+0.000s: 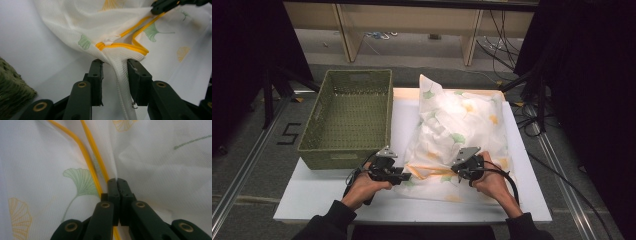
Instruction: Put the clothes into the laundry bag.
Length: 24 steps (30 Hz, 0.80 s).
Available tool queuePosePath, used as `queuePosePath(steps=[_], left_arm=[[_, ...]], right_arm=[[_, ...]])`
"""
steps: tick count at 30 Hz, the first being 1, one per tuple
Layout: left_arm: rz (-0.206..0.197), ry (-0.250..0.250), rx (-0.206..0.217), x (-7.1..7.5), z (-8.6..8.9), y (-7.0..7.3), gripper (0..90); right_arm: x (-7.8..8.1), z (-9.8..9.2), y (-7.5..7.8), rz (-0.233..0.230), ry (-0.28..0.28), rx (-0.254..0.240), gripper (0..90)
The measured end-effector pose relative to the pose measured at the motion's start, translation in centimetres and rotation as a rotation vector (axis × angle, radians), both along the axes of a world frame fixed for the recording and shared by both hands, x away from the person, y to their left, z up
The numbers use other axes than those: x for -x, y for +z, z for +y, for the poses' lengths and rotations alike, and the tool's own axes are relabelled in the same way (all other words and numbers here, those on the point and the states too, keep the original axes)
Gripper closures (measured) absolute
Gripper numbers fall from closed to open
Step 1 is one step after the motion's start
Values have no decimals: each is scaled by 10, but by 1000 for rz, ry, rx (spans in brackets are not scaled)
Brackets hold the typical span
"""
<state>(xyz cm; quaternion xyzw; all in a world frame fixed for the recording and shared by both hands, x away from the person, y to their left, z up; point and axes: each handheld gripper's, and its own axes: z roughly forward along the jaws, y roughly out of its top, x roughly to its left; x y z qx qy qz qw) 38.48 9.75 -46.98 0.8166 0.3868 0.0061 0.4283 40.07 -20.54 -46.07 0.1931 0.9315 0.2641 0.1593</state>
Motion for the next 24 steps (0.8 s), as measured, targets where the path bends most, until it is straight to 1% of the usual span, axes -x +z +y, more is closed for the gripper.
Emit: queuePosePath(steps=[2, 3, 4, 5, 6, 7, 8, 10, 12, 13, 14, 15, 16, 17, 18, 19, 20, 21, 22, 23, 24], left_arm=[[35, 7, 31, -1, 0, 0, 611], [45, 7, 47, -2, 0, 0, 594], [50, 11, 57, -2, 0, 0, 576], [55, 18, 72, -2, 0, 1, 559], [59, 23, 74, -3, 1, 2, 546], [62, 35, 72, -4, 1, 3, 532], [69, 33, 64, -4, 2, 3, 520], [86, 51, 86, -6, 1, 3, 501], [97, 53, 79, -7, 1, 3, 483], [87, 73, 81, -7, -1, 3, 482], [95, 73, 78, -8, -1, 3, 475], [92, 77, 75, -9, -1, 3, 473], [86, 92, 80, -10, -2, 3, 483], [78, 90, 79, -11, -2, 3, 499], [65, 89, 74, -12, -1, 2, 526], [47, 93, 82, -13, -1, 2, 557], [39, 92, 84, -13, -1, 2, 586], [22, 85, 80, -13, 0, 2, 624], [3, 76, 80, -13, 1, 2, 661], [-5, 65, 76, -13, 2, 2, 695], [-19, 57, 76, -13, 1, 3, 710]], right_arm=[[-1, 0, -4, 22, -5, -12, 900], [-1, 0, -5, 4, -1, -5, 900], [-2, 0, -5, 2, 4, -13, 900], [-1, 0, -4, 10, -1, -13, 900], [-1, 0, -5, 22, -7, -20, 900], [-2, 0, -4, 22, -9, -21, 900], [-2, 0, -4, 20, -7, -22, 900], [-2, 0, -4, 22, -4, -25, 900], [-2, 0, -4, 24, -2, -25, 900], [-2, 0, -4, 23, -3, -26, 900], [-2, 0, -3, 14, 2, -27, 900], [-2, 0, -3, 14, 2, -28, 900], [-2, 0, -3, 12, 1, -28, 900], [-2, 0, -4, 29, -2, -33, 900], [-2, 0, -4, 23, 4, -31, 900], [-2, 0, -3, 29, -2, -32, 900], [-2, 0, -4, 30, 1, -33, 900], [-2, 0, -4, 27, -3, -27, 900], [-3, 0, -4, 13, 5, -19, 900], [-3, -1, -4, 30, -3, -30, 900], [-3, -1, -4, 10, 1, -24, 900]])
